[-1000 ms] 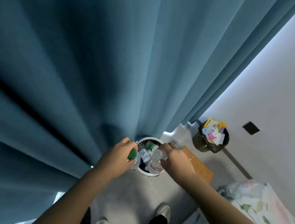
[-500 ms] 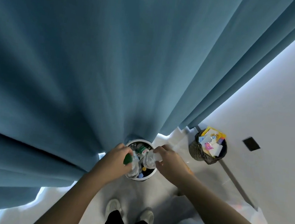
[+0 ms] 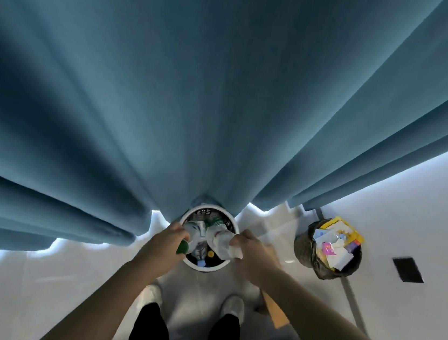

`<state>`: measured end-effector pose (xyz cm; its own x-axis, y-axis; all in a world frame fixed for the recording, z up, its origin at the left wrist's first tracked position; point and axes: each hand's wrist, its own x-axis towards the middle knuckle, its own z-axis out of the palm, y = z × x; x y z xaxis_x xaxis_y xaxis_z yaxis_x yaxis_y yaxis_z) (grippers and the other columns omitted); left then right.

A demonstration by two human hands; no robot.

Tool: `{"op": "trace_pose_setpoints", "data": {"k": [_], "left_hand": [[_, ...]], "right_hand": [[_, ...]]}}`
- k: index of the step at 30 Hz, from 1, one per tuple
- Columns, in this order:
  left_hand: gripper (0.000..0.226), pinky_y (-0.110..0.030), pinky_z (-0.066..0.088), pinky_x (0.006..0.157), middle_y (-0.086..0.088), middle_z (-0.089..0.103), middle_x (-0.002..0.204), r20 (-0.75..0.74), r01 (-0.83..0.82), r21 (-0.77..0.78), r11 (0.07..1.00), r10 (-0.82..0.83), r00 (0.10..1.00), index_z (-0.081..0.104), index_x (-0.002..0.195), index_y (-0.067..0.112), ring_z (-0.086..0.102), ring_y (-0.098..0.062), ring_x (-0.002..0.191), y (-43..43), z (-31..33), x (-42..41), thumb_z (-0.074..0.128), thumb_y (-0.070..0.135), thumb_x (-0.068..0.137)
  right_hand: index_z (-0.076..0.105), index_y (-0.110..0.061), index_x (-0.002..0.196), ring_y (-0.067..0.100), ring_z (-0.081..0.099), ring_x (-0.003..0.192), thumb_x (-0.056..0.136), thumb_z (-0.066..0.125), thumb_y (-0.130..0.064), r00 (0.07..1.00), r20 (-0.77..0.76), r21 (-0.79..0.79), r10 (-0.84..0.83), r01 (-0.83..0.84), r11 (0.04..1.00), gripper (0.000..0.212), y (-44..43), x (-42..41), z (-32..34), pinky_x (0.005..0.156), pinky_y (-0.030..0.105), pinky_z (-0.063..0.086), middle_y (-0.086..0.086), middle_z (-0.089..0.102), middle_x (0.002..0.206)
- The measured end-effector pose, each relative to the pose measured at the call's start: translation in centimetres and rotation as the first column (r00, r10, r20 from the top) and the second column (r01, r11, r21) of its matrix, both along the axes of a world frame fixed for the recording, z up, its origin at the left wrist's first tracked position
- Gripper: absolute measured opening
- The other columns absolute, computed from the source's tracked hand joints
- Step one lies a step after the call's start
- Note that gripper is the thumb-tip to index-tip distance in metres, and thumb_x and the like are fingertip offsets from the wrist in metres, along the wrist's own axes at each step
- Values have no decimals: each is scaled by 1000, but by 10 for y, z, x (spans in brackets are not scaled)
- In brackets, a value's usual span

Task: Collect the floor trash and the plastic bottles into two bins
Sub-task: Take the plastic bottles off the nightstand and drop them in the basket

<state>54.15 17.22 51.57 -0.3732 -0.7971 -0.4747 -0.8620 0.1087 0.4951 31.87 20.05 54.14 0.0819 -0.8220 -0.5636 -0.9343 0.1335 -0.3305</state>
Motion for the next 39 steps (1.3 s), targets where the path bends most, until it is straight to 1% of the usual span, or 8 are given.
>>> {"op": "trace_pose_setpoints", "data": {"k": [6,11,16,19,26,32,35,39], "left_hand": [[27,-29,48,75,-1,41,119,103,-56,43,997,52,993,50,109,16,62,-25,92,3,-88,-22,62,14,85],[30,-25,51,76,0,42,121,148,-63,7,998,61,987,47,109,20,65,-19,93,-10,-188,-37,66,17,85],[46,-20,51,86,0,34,146,167,-51,-14,999,53,985,42,128,21,63,-14,108,-7,-270,-45,63,19,88],[55,-23,52,83,-1,30,149,189,-26,-5,1000,27,982,36,137,20,64,-16,105,0,-299,-47,62,17,89],[36,-24,53,73,-6,40,139,199,39,-29,999,-32,980,50,119,15,67,-19,95,9,-346,-50,65,15,86],[45,-22,51,84,-3,36,144,171,77,-16,997,-73,982,44,131,18,63,-18,109,19,-364,-53,60,13,89],[38,-22,51,82,0,35,144,131,11,-6,1000,-10,991,43,130,19,62,-17,107,18,-358,-50,53,17,93],[38,-25,55,82,-1,44,137,99,-237,-50,970,241,965,45,125,21,59,-17,111,4,-351,-45,59,25,90]], "right_hand": [[46,-14,129,30,58,109,86,59,-9,998,34,83,50,-53,995,45,-23,-6,-103,92,38,51,8,39,134],[41,-15,130,26,56,114,90,58,-14,998,17,62,53,-54,997,43,-30,-3,-210,90,31,53,10,36,140],[37,-16,134,25,54,117,94,53,-13,992,39,39,118,-119,992,43,-24,-5,-290,91,29,53,14,31,144],[33,-16,138,25,52,121,94,50,-13,989,54,25,140,-141,990,47,-17,-6,-321,93,32,52,13,31,145],[23,-17,145,29,48,127,93,51,-10,977,31,-9,212,-212,977,60,-10,-8,-376,95,36,52,14,32,145],[36,-13,141,23,50,125,94,45,-6,973,69,-14,222,-221,975,48,-3,-2,-396,93,30,52,10,35,145],[45,-14,134,21,40,132,94,46,-9,978,50,-25,201,-200,980,41,1,-9,-391,95,29,49,6,40,141],[47,-18,130,19,45,126,93,49,-17,997,28,-32,71,-71,997,38,-7,-24,-382,91,32,52,1,42,138]]}}
